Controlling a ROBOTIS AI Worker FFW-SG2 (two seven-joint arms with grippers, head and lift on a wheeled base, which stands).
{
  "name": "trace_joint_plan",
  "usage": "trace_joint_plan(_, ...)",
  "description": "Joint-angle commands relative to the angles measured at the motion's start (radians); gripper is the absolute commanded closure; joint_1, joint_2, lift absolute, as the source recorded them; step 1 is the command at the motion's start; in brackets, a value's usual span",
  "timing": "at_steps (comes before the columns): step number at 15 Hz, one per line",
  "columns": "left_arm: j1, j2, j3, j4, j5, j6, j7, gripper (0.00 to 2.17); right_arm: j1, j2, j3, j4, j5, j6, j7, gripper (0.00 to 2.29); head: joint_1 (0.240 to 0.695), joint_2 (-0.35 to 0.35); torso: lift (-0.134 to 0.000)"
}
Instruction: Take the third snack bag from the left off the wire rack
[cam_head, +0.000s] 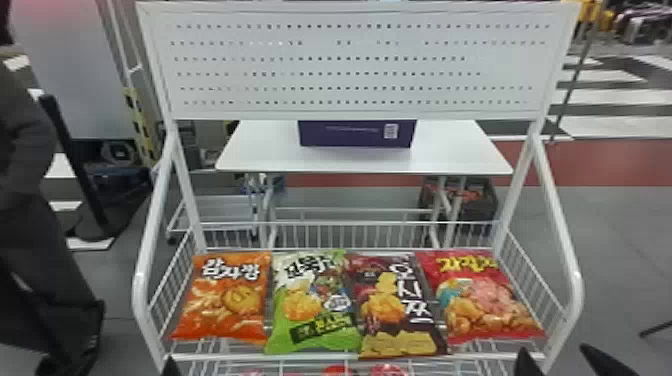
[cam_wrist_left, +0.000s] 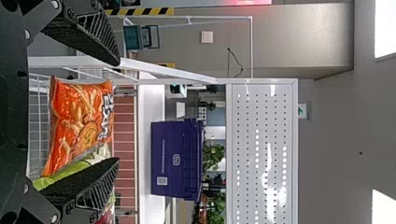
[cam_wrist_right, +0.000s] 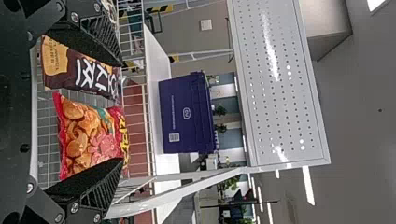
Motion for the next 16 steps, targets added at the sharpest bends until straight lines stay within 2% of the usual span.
trace_joint_plan(1, 0.000, -0.002, 0.000, -0.001, 0.000, -0.003, 0.000, 0.17, 0.008, -0.004, 0.004, -0.005, 0.003, -0.002, 0.002, 0.18, 0.499, 0.000, 0.000)
trace_joint_plan(16, -0.006, -0.008, -0.006, 0.003, 0.000, 0.000, 0.000, 0.17, 0.039, -0.013, -0.007, -0.006, -0.022, -0.011, 0.014, 0.18, 0.499, 0.000, 0.000)
